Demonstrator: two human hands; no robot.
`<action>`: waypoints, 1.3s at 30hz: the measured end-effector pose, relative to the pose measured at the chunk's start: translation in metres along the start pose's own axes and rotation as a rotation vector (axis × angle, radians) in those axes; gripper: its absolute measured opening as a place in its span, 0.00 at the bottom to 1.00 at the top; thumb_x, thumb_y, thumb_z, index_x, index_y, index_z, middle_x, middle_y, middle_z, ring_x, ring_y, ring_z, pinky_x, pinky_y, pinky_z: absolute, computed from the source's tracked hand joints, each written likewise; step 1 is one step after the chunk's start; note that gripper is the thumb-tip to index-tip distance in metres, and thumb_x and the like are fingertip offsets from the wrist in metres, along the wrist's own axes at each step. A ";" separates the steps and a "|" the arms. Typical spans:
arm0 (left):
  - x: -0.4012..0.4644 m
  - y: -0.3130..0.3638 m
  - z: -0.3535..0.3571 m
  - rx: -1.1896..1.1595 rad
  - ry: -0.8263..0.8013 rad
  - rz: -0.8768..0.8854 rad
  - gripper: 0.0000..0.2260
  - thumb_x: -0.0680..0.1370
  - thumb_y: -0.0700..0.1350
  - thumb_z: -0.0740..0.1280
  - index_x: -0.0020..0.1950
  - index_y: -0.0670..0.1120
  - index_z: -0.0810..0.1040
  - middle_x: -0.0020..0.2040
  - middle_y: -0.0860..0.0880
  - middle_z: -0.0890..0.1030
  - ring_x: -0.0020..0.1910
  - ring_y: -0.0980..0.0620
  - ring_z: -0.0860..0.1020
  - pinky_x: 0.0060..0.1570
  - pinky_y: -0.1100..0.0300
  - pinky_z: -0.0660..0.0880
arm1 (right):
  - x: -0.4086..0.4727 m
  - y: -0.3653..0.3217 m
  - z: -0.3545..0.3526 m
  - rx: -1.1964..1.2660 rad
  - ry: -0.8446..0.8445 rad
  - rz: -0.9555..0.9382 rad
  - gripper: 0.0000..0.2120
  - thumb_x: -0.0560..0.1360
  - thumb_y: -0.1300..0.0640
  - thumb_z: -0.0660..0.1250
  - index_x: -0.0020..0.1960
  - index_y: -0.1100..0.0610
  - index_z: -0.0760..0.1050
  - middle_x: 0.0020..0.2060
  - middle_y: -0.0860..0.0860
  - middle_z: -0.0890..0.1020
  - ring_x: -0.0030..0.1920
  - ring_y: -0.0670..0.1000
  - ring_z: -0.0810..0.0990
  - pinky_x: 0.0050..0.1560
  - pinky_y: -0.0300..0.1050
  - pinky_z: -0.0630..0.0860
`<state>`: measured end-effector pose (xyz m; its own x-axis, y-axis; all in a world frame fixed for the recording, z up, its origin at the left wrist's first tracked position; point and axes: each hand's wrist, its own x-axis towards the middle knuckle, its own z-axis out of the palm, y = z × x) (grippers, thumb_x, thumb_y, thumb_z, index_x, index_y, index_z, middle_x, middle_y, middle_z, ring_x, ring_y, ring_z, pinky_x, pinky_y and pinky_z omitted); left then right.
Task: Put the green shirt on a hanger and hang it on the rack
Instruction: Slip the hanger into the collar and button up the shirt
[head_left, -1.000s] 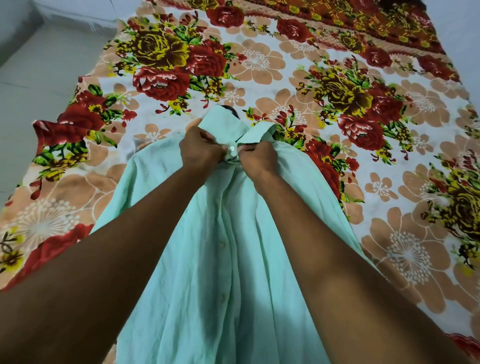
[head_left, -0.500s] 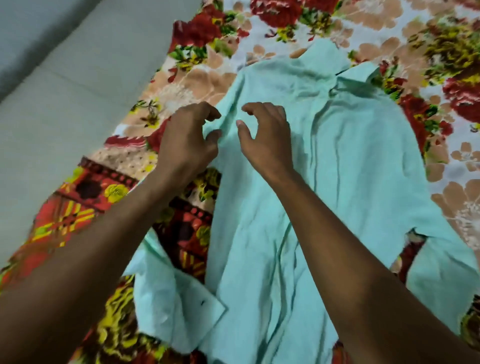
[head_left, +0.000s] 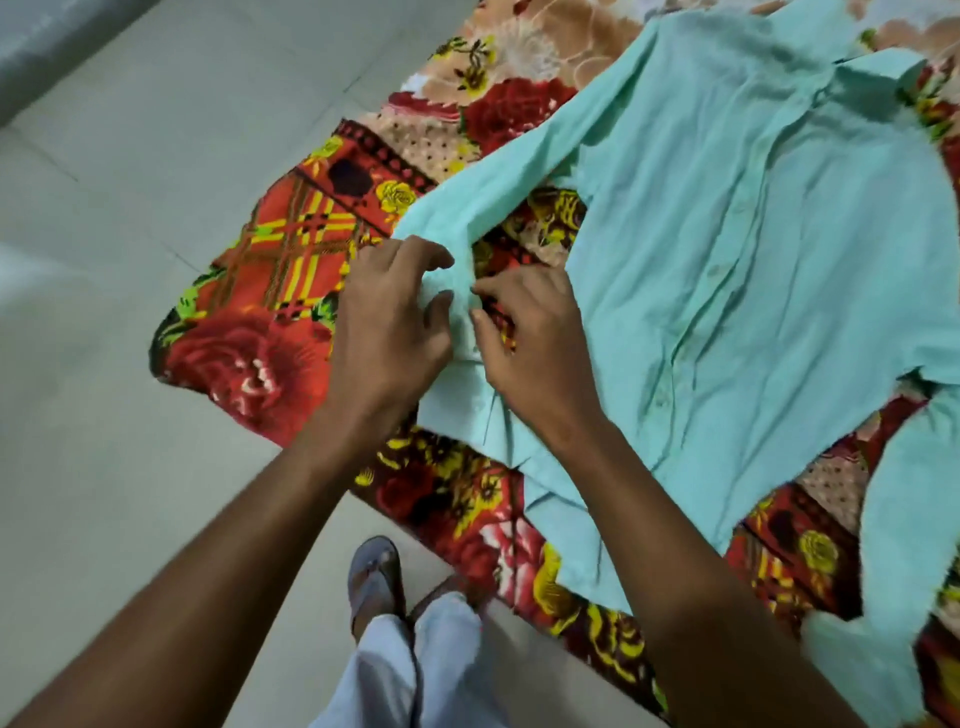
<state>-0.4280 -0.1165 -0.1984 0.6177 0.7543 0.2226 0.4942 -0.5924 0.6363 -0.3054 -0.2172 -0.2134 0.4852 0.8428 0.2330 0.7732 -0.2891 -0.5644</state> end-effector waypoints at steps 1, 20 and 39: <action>-0.012 0.001 -0.001 -0.027 0.015 -0.011 0.12 0.74 0.38 0.70 0.57 0.43 0.79 0.54 0.48 0.81 0.54 0.43 0.77 0.52 0.53 0.74 | -0.013 -0.003 -0.001 0.007 0.001 0.013 0.09 0.78 0.57 0.69 0.56 0.58 0.82 0.51 0.52 0.82 0.56 0.56 0.76 0.57 0.53 0.75; -0.102 0.020 0.014 0.075 -0.192 -0.159 0.23 0.72 0.54 0.76 0.64 0.48 0.78 0.64 0.41 0.72 0.64 0.40 0.69 0.57 0.45 0.72 | -0.091 -0.010 -0.017 -0.092 -0.122 0.481 0.20 0.79 0.56 0.69 0.70 0.57 0.74 0.61 0.57 0.78 0.64 0.59 0.72 0.66 0.56 0.71; -0.094 0.046 0.039 -0.134 -0.053 -0.354 0.05 0.77 0.52 0.71 0.47 0.52 0.83 0.47 0.56 0.81 0.55 0.50 0.72 0.52 0.52 0.60 | -0.094 -0.003 -0.036 0.554 0.057 0.789 0.06 0.77 0.59 0.73 0.53 0.56 0.85 0.43 0.48 0.88 0.45 0.46 0.86 0.51 0.47 0.84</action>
<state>-0.4391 -0.2260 -0.2190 0.4554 0.8880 -0.0641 0.6004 -0.2532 0.7586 -0.3384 -0.3116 -0.2048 0.8130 0.4703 -0.3433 -0.0791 -0.4949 -0.8653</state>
